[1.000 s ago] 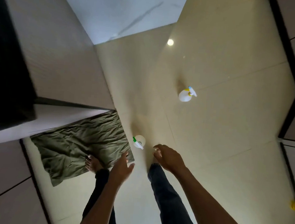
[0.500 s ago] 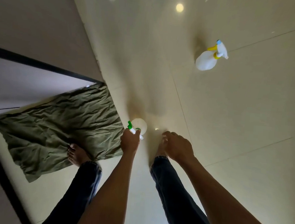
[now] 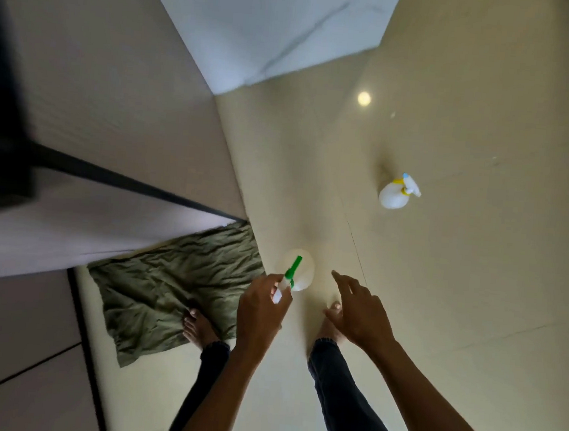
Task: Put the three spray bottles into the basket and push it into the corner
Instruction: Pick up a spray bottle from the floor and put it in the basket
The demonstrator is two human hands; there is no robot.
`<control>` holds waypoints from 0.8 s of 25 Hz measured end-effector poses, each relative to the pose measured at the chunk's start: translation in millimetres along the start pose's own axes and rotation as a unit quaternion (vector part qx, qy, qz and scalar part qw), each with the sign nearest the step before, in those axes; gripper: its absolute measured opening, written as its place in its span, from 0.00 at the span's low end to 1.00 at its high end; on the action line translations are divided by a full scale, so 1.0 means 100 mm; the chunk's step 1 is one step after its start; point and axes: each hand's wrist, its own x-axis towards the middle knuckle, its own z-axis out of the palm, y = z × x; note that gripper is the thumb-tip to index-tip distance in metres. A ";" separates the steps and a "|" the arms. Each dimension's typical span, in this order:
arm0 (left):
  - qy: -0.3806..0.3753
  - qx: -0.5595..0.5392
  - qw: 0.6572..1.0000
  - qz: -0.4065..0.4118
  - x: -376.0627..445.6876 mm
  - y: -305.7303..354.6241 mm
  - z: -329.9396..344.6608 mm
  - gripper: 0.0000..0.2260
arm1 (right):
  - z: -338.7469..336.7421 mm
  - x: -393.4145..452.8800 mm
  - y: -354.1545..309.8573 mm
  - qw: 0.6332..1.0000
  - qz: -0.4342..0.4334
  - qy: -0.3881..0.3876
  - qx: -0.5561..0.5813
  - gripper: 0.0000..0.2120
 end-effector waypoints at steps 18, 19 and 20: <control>0.230 -0.229 0.932 0.163 -1.16 1.40 -4.62 0.24 | -3.42 -1.66 -3.07 0.886 -0.306 0.339 0.078 0.43; 0.250 -0.230 0.926 0.165 -1.14 1.23 -4.80 0.24 | -3.51 -1.68 -3.30 0.879 -0.317 0.347 0.076 0.43; 0.261 -0.227 0.925 0.159 -1.11 1.05 -4.97 0.23 | -3.57 -1.69 -3.54 0.873 -0.327 0.354 0.075 0.43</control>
